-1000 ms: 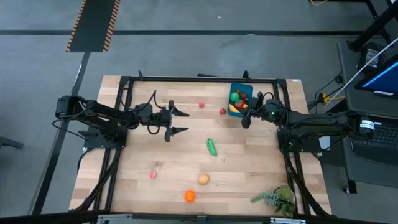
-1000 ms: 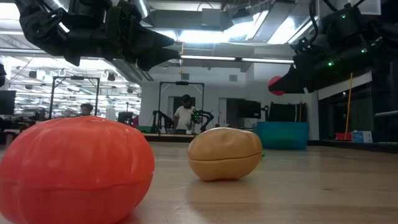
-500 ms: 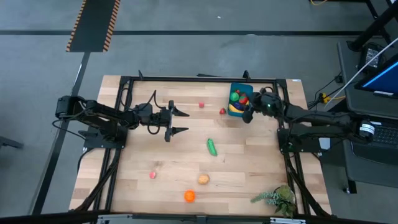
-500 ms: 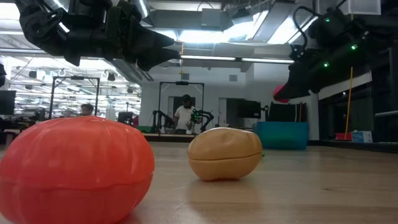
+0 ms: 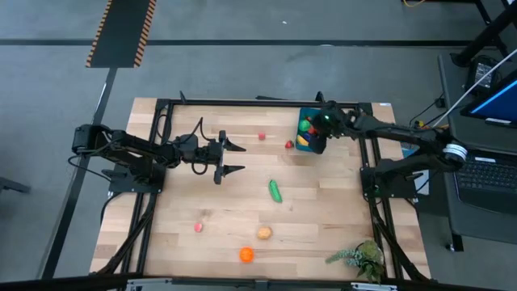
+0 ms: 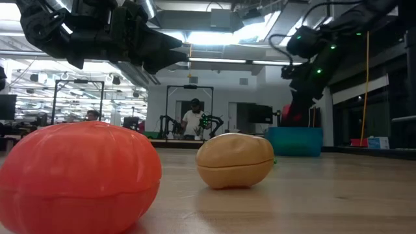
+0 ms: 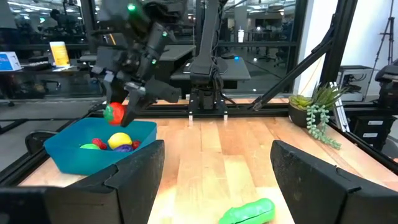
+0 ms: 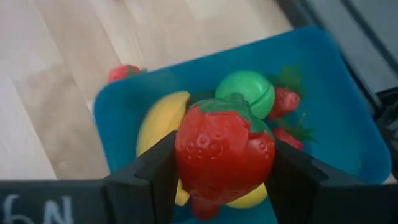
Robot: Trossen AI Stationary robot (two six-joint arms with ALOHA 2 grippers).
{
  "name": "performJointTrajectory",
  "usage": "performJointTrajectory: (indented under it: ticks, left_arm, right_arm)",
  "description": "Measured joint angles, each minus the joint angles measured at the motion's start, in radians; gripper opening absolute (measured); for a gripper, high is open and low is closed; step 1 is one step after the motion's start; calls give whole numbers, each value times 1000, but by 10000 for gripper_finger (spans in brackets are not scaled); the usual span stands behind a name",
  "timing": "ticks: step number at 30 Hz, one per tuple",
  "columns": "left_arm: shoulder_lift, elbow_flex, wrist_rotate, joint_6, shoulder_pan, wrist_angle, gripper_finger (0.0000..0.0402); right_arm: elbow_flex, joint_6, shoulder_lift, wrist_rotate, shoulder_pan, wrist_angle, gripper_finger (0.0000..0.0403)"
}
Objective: Pick and placing Produce into tupperware
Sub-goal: Put the red strawberry into the blue bin
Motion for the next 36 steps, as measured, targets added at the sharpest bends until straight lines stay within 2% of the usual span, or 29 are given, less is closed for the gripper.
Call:
performJointTrajectory:
  ticks: [7,14,18,29,36]
  left_arm:
    - [0,0,0,0,0,0,286]
    - [0,0,0,0,0,0,286]
    - [0,0,0,-1,0,0,286]
    - [1,0,0,0,0,-64,286]
    - [1,0,0,0,0,-64,286]
  right_arm:
    - [142,-27,157,-3,-12,-178,194]
    - [190,-48,260,-49,-12,-204,194]
    - [191,-54,283,-49,-12,-204,205]
    - [191,-76,284,-46,-12,-177,269]
    - [191,-86,271,-46,-12,-194,279]
